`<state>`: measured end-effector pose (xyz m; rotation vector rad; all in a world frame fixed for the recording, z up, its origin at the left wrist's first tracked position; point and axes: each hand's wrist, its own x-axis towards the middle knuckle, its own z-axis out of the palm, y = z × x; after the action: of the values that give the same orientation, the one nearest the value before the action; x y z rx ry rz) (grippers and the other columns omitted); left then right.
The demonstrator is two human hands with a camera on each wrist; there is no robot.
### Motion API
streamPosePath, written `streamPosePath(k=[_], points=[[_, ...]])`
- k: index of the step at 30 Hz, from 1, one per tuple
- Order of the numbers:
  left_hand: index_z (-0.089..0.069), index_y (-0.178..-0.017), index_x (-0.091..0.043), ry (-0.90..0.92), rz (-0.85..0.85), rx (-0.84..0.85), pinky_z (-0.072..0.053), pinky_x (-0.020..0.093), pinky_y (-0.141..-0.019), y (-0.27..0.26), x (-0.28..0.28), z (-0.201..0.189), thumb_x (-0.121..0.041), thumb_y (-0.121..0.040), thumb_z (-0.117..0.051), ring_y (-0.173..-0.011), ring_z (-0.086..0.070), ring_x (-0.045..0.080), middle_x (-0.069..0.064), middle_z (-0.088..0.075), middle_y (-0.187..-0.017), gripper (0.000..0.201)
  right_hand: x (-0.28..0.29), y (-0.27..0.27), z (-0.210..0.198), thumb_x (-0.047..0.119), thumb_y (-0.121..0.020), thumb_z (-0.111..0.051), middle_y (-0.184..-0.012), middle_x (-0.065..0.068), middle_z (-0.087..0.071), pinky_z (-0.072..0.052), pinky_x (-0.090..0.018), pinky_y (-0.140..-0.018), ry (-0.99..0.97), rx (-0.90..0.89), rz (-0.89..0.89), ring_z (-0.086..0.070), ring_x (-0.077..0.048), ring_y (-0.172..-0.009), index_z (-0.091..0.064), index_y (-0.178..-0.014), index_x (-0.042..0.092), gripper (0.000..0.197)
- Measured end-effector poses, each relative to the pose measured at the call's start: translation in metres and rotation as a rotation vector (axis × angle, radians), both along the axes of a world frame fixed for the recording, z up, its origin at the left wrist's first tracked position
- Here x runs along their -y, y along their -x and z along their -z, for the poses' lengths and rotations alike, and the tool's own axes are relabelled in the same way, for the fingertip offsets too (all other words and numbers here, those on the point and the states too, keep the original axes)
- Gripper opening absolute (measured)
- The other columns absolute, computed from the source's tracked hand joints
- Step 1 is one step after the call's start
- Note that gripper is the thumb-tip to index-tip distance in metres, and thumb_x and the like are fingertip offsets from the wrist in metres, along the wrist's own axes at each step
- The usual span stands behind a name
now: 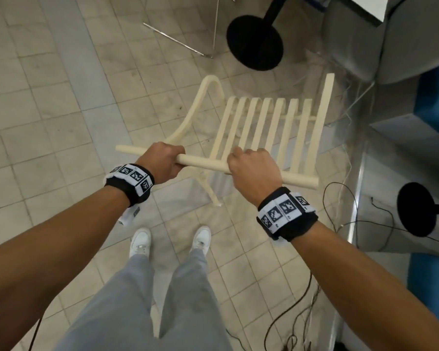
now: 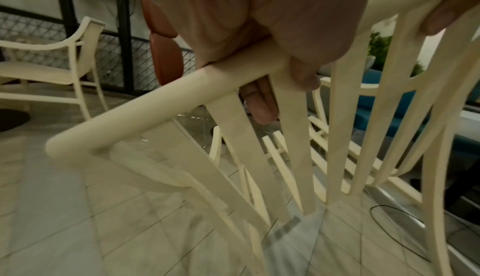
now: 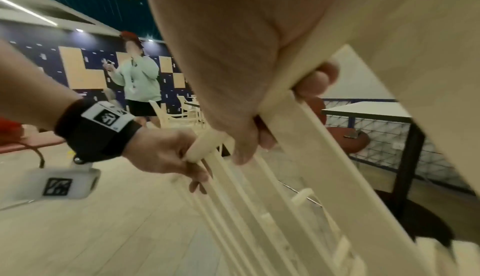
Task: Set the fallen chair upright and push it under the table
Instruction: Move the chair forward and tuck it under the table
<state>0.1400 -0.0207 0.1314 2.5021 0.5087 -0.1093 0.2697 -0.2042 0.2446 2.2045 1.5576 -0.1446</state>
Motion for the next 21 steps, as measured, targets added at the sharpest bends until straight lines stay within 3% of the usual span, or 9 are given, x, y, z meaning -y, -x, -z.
streamPosePath(k=[5,11,15,21], points=[[-0.066,-0.083,-0.016,-0.131,0.183,0.089,-0.049,0.041,-0.066,-0.026,0.033,-0.015,-0.039,-0.085,-0.061,-0.065,-0.064,0.031,0.005,-0.07,-0.07,0.023,0.073,-0.023,-0.006,0.019,-0.084,-0.07,-0.07,-0.001,-0.057,-0.026,-0.031,-0.05,-0.121,0.028,0.078,-0.034,-0.019,-0.052,-0.06,-0.076,0.015,0.013],[-0.063,-0.088,-0.015,-0.333,0.32,0.057,-0.027,0.036,-0.069,-0.055,0.09,-0.039,-0.033,-0.088,-0.05,-0.067,-0.064,0.031,0.003,-0.068,-0.072,0.022,0.155,-0.035,0.014,0.024,-0.081,-0.073,-0.072,0.0,-0.057,-0.035,-0.031,-0.048,-0.235,-0.051,0.226,-0.049,-0.021,-0.053,-0.059,-0.079,0.016,0.016],[-0.061,-0.092,-0.015,-0.389,0.38,-0.052,-0.029,0.038,-0.071,-0.06,0.108,-0.049,-0.032,-0.089,-0.049,-0.07,-0.063,0.031,0.003,-0.07,-0.079,0.021,0.18,-0.032,0.041,0.029,-0.081,-0.076,-0.074,0.001,-0.057,-0.04,-0.032,-0.049,-0.281,-0.134,0.305,-0.052,-0.021,-0.055,-0.059,-0.08,0.018,0.021],[-0.061,-0.091,-0.018,-0.425,0.353,-0.155,-0.038,0.039,-0.075,-0.042,0.105,-0.048,-0.035,-0.088,-0.05,-0.062,-0.054,0.026,0.0,-0.068,-0.075,0.021,0.176,-0.018,0.062,0.028,-0.08,-0.076,-0.075,0.0,-0.059,-0.041,-0.031,-0.05,-0.299,-0.188,0.308,-0.055,-0.022,-0.057,-0.062,-0.08,0.017,0.018]])
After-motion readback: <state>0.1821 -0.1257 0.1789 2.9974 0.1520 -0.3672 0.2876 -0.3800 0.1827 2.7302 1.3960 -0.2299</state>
